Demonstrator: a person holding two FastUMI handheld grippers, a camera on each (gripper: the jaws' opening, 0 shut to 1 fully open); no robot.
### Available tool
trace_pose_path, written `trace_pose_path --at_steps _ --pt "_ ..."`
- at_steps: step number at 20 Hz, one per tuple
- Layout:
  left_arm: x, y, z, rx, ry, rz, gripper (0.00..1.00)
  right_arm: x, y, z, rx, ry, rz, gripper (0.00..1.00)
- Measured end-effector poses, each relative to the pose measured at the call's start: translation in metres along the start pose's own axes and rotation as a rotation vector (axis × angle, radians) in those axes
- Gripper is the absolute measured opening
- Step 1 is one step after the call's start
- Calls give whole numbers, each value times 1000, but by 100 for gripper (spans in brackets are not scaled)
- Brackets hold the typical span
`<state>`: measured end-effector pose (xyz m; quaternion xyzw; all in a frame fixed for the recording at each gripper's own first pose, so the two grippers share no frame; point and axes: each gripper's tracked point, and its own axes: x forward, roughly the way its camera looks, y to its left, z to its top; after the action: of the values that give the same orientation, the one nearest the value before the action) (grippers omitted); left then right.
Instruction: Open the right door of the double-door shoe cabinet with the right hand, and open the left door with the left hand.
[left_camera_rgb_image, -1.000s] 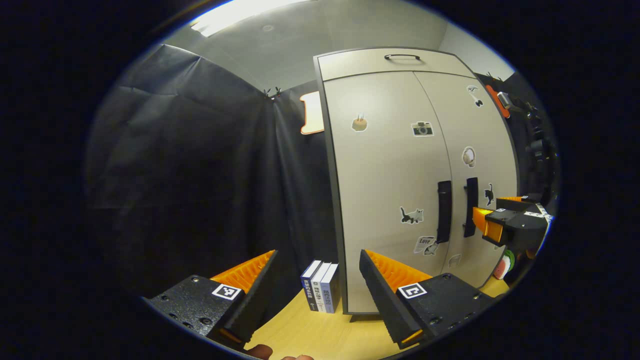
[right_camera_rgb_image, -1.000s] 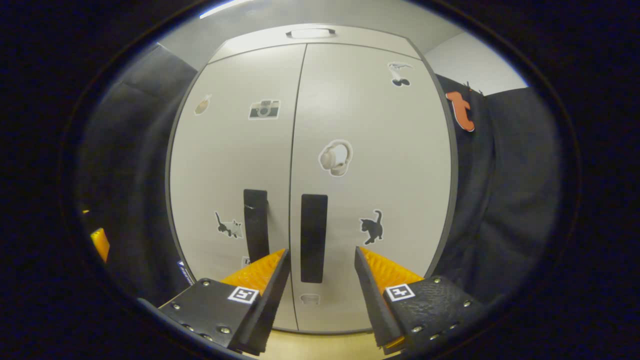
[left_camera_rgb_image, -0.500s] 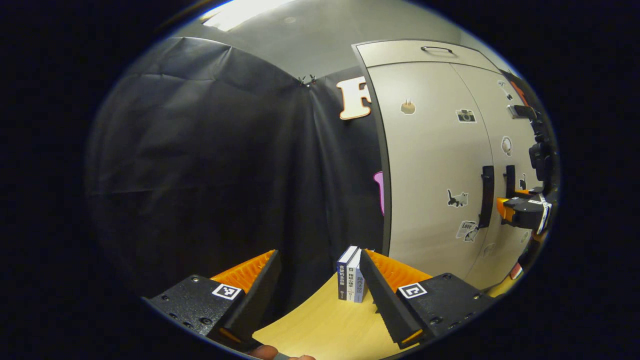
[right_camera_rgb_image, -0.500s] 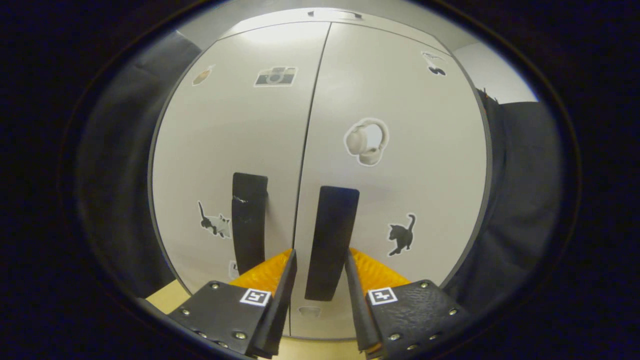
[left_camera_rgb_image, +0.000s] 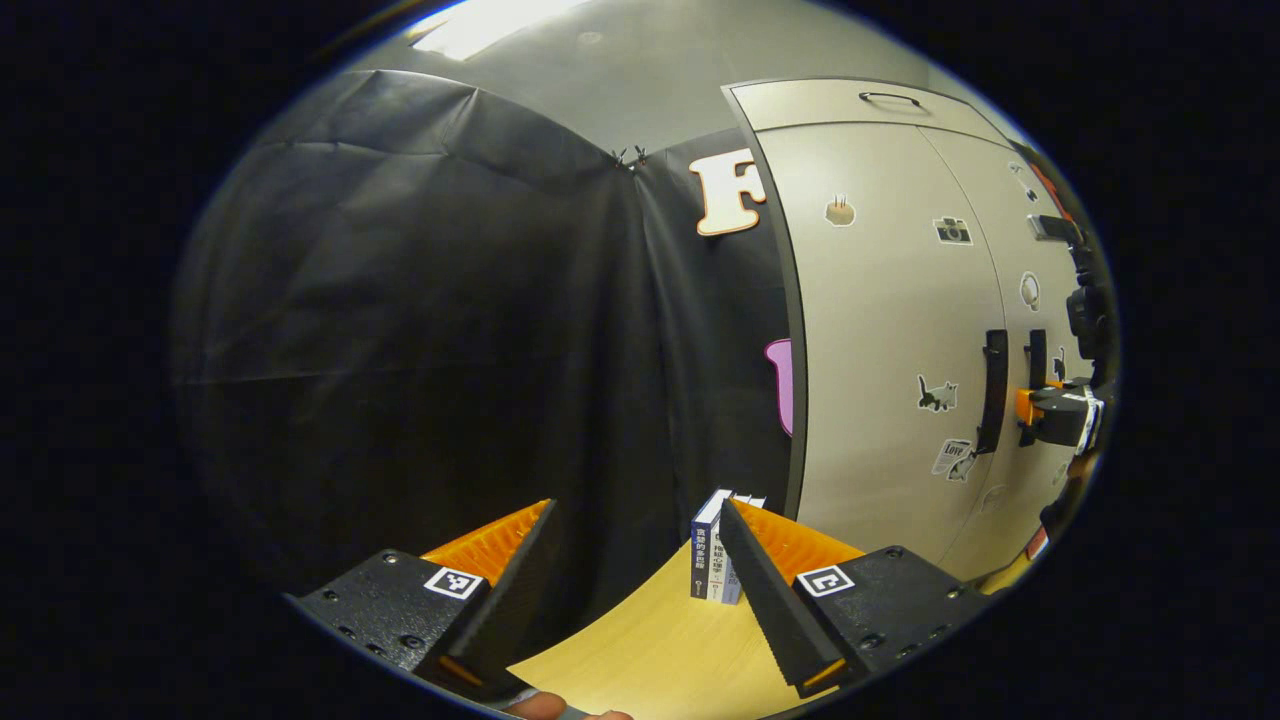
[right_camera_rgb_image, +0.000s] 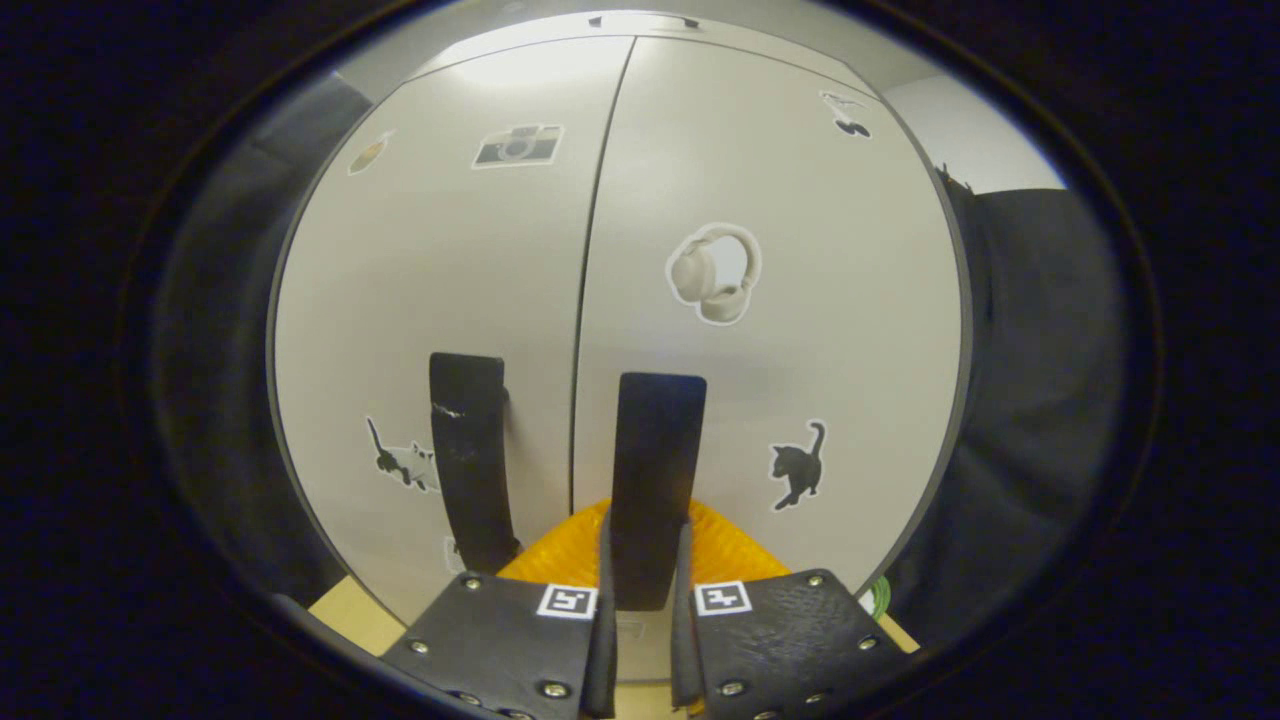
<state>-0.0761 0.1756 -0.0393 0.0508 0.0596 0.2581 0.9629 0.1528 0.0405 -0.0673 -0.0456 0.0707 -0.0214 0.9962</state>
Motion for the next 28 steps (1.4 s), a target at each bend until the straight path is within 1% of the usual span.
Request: trace_pose_path --at_steps 2,5,6,7,10,12,17,22,28 --pt "-1 9 -1 0 3 17 98 0 0 0 13 -6 18 21" --pt "-5 24 -4 -19 13 46 98 -2 -2 -1 -19 -14 19 22" --pt "-6 26 -5 -27 16 48 98 -1 -4 2 28 -20 23 21" --pt "-7 28 -6 -35 18 49 98 -5 -1 1 45 -20 34 8" --pt "-8 31 -9 -41 31 49 98 -9 -2 1 26 -26 50 8" --pt "-9 26 -10 -39 37 38 98 -13 -3 1 39 -23 63 8" --pt "-12 6 -7 -22 29 -19 98 -25 -7 3 62 -26 104 8" --pt "-10 -29 -1 -9 19 -102 98 -37 -13 4 86 -23 140 8" --pt "-10 -49 4 -3 10 -162 98 -45 -16 4 81 -12 275 8"
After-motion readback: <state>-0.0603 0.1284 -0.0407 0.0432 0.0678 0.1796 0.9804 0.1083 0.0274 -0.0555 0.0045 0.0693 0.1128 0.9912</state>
